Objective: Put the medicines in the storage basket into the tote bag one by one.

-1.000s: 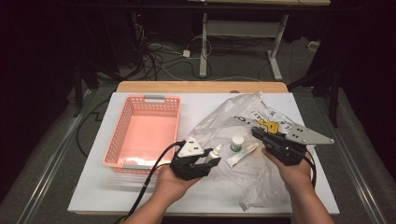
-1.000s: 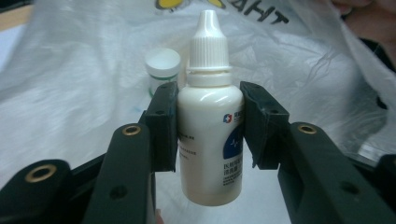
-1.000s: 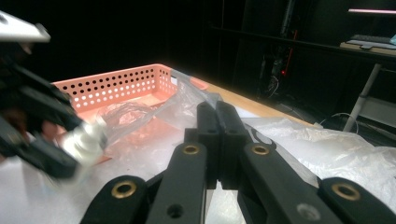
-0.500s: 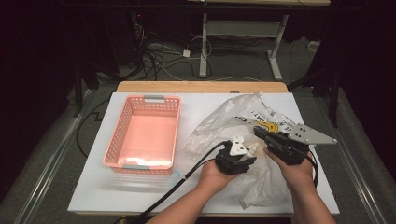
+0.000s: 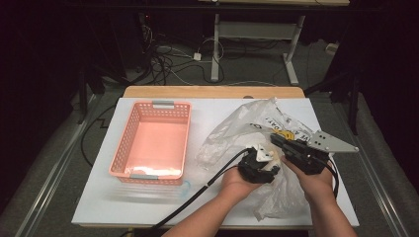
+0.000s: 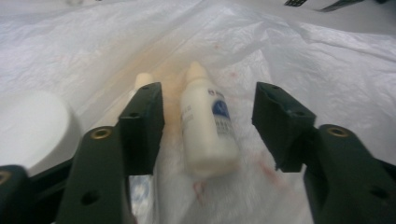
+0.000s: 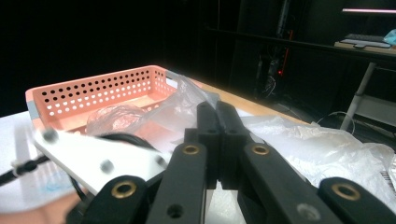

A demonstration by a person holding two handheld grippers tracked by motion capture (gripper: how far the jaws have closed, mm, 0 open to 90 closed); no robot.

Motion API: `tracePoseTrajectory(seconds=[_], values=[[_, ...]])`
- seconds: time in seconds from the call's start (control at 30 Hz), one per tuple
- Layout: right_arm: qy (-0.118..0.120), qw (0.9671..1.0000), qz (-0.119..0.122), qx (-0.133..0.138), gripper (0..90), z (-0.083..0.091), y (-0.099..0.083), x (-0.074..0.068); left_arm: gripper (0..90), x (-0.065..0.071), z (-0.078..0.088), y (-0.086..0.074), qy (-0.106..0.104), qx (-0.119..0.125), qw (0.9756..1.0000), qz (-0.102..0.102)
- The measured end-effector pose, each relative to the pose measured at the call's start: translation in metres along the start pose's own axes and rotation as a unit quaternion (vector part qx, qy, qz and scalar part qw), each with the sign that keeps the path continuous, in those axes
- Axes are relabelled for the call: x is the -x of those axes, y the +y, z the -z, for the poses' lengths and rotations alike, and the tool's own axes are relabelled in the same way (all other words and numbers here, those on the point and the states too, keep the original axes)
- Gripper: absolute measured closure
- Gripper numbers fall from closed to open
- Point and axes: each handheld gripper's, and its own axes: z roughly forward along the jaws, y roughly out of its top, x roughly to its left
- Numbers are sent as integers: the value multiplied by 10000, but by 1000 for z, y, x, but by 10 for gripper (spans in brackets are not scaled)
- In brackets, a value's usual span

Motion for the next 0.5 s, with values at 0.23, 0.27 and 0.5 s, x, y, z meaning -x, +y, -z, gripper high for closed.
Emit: tracePoseTrajectory(seconds=[0.23,0.27,0.5], values=[[-22,10000,24,25,900,1,1,0,326,-8,56,-37,31,-132,9998,160],[-32,10000,22,19,900,1,1,0,306,-8,62,-44,57,-199,9996,177],[-23,10000,16,-46,900,-3,1,-3,73,-12,81,-79,489,-847,9950,215]])
